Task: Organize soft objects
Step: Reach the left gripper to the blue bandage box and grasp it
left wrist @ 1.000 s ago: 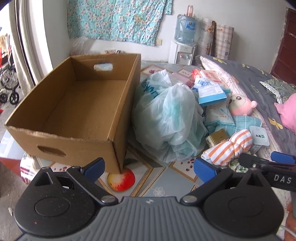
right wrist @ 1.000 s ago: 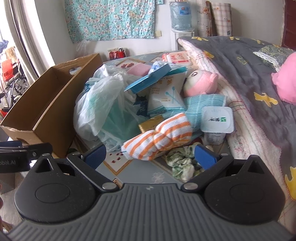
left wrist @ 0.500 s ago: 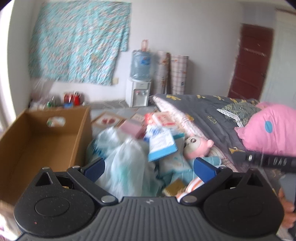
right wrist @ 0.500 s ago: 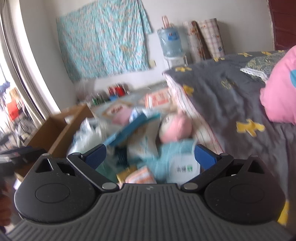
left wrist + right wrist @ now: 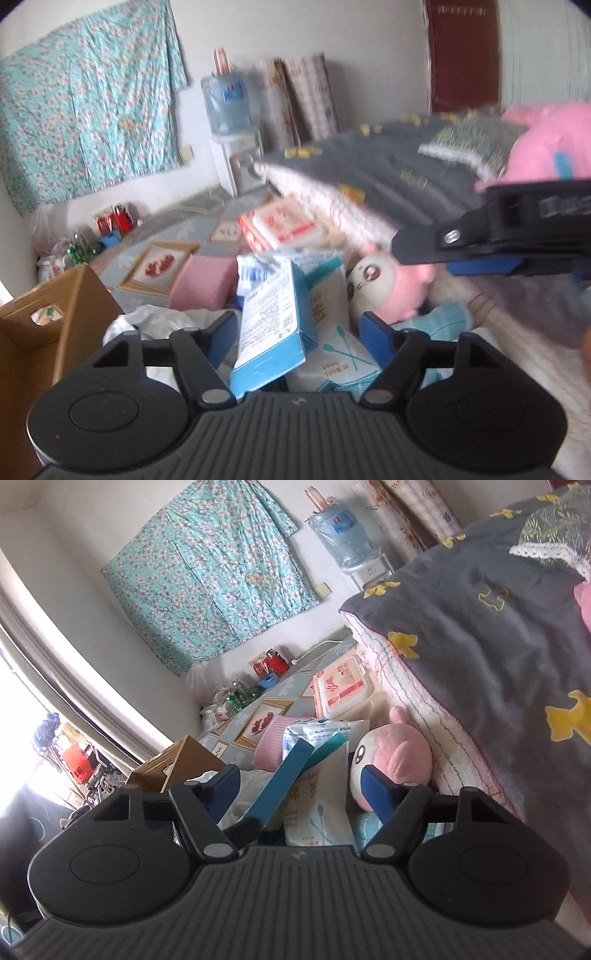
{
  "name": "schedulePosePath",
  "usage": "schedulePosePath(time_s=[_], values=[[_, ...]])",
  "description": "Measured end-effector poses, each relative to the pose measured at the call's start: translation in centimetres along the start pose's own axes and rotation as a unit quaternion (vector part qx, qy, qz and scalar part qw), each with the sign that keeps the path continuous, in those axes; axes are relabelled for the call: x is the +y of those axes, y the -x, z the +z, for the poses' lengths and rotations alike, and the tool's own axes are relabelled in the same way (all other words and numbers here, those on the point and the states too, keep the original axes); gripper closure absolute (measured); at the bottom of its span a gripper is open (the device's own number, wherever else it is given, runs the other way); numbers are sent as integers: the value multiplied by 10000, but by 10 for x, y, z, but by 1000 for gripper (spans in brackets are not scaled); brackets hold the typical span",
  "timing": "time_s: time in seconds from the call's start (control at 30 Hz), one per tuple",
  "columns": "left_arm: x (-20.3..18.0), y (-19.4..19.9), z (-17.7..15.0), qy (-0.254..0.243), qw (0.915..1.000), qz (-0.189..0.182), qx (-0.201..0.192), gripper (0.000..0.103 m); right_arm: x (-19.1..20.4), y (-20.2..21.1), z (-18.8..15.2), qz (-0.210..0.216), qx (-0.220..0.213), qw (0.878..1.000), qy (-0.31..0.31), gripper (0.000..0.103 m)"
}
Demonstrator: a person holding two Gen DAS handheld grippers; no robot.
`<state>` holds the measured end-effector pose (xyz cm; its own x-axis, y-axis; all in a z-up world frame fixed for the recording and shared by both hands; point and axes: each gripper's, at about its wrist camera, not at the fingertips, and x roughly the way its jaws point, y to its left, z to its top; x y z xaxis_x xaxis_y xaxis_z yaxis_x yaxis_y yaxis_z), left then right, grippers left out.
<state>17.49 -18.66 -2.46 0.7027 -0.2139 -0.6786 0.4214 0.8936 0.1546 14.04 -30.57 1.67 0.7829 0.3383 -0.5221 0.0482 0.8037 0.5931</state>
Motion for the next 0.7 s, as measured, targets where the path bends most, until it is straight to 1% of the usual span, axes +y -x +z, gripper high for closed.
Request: schedulePosePath(time_s=[0.03,0.07,0.1,0.13,0.17,0.23,0.3,0.33,0.4,0.47,0.53,0.6,0.63,0.7], values=[[-1,-10,1,-57,9999,35,106,37,-2,-3,0,-10,11,10000,-14,32],[-2,-18,1,-120,9997,101,203,44,-4,-6,-1,-13,24,10000,-31,32],[-3,-26,1,-179,9993,174,290,52,-5,-8,-1,-8,37,10000,-48,32],[-2,-29,0,-205,9989,223,353,57,-6,-10,-2,-2,46,10000,-64,33],[0,-34,0,-199,9986,240,425,67,-9,-13,-1,3,58,10000,-81,33],[6,-36,0,-78,9987,230,442,67,-13,-16,0,24,76,9999,-131,34],[16,-30,-1,120,9991,219,332,73,-15,-19,0,62,105,9997,-206,34],[22,-26,1,248,9991,205,271,75,-15,-21,0,92,124,9996,-241,34],[40,-16,3,672,9976,47,155,79,-14,-25,-1,204,163,9992,-317,34],[63,-3,4,1267,9916,-245,82,81,-11,-28,-2,390,207,9981,-422,34],[87,12,-1,1879,9802,-628,-37,82,-8,-34,-3,693,297,9951,-635,34],[102,26,-6,2279,9698,-854,-151,82,-7,-44,-7,977,420,9895,-974,33],[107,33,-9,2386,9671,-863,-188,82,-6,-48,-9,1074,493,9867,-1115,33],[111,43,-16,2453,9668,-684,-202,82,-3,-57,-15,1165,601,9832,-1268,33]])
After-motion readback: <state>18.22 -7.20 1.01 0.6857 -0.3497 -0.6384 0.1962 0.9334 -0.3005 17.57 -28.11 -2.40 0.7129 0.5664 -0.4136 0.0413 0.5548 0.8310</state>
